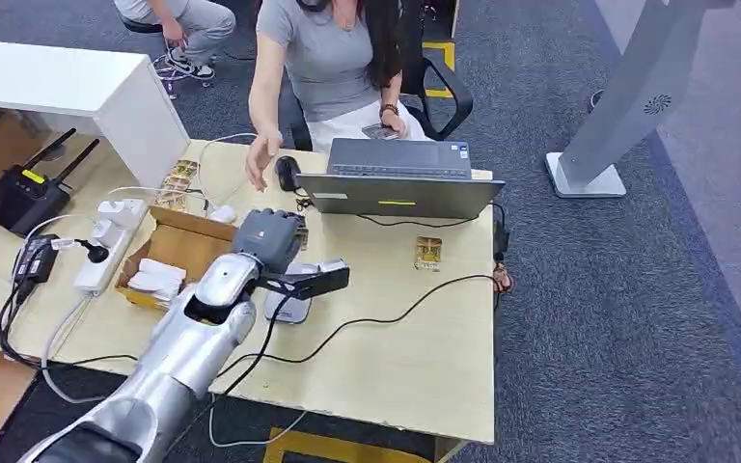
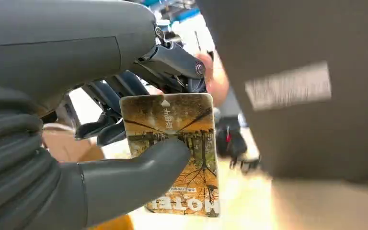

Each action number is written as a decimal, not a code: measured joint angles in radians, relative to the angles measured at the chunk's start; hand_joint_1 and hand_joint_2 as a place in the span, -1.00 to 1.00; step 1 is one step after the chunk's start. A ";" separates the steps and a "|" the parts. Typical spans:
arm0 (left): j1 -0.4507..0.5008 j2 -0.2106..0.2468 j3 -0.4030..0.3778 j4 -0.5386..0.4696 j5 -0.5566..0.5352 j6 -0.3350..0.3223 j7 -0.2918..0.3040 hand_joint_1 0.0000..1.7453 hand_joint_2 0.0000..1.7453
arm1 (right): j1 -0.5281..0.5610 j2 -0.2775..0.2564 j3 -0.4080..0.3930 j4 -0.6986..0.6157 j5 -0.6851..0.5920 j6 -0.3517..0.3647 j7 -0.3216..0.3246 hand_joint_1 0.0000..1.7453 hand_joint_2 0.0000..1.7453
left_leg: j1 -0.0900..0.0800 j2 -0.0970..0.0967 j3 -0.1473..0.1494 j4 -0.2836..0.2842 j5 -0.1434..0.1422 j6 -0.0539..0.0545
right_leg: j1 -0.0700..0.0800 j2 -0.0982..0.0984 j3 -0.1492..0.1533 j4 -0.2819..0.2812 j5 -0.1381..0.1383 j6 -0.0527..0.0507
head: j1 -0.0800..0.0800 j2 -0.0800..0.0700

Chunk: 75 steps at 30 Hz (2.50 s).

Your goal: Pass the card to the sensor for recognition and then transmit it.

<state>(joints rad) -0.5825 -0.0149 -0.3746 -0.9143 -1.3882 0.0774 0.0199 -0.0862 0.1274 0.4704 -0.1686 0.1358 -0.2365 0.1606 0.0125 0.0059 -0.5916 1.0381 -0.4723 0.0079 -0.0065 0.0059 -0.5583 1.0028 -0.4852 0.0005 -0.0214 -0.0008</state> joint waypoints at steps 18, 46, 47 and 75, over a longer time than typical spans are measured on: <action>-0.051 -0.004 -0.025 0.171 0.027 -0.046 0.008 1.00 1.00 | 0.000 0.000 -0.003 0.000 0.002 0.000 0.007 -1.00 1.00 | 0.000 -0.001 0.000 0.000 0.000 0.000 | 0.000 -0.001 0.001 0.000 0.000 0.000 | 0.000 0.000; -0.446 0.089 0.084 0.192 -0.150 0.302 0.133 1.00 1.00 | -0.001 0.012 -0.004 0.000 0.051 -0.029 0.040 -1.00 1.00 | 0.001 -0.002 -0.002 0.000 0.003 -0.002 | 0.000 -0.002 0.000 0.001 0.001 0.000 | 0.000 0.000; -0.463 0.093 0.087 0.214 -0.158 0.303 0.138 1.00 1.00 | -0.001 0.012 -0.004 0.000 0.051 -0.029 0.040 -1.00 1.00 | 0.001 -0.002 -0.002 0.000 0.003 -0.002 | 0.000 -0.002 0.000 0.001 0.001 0.000 | 0.000 0.000; -0.500 0.092 0.158 0.377 -0.109 0.356 0.083 -1.00 1.00 | -0.002 0.014 -0.005 -0.003 0.048 -0.029 0.049 -1.00 1.00 | 0.001 -0.003 -0.002 0.000 0.003 -0.002 | 0.000 -0.002 -0.001 0.001 0.001 0.000 | 0.000 0.000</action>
<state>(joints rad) -1.0829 0.0775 -0.2163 -0.5375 -1.4969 0.4337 0.1030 -0.0879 0.1419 0.4658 -0.1720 0.1839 -0.2651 0.2098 0.0130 0.0033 -0.5938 1.0380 -0.4697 0.0064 -0.0064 0.0038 -0.5588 1.0034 -0.4840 0.0008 -0.0214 -0.0008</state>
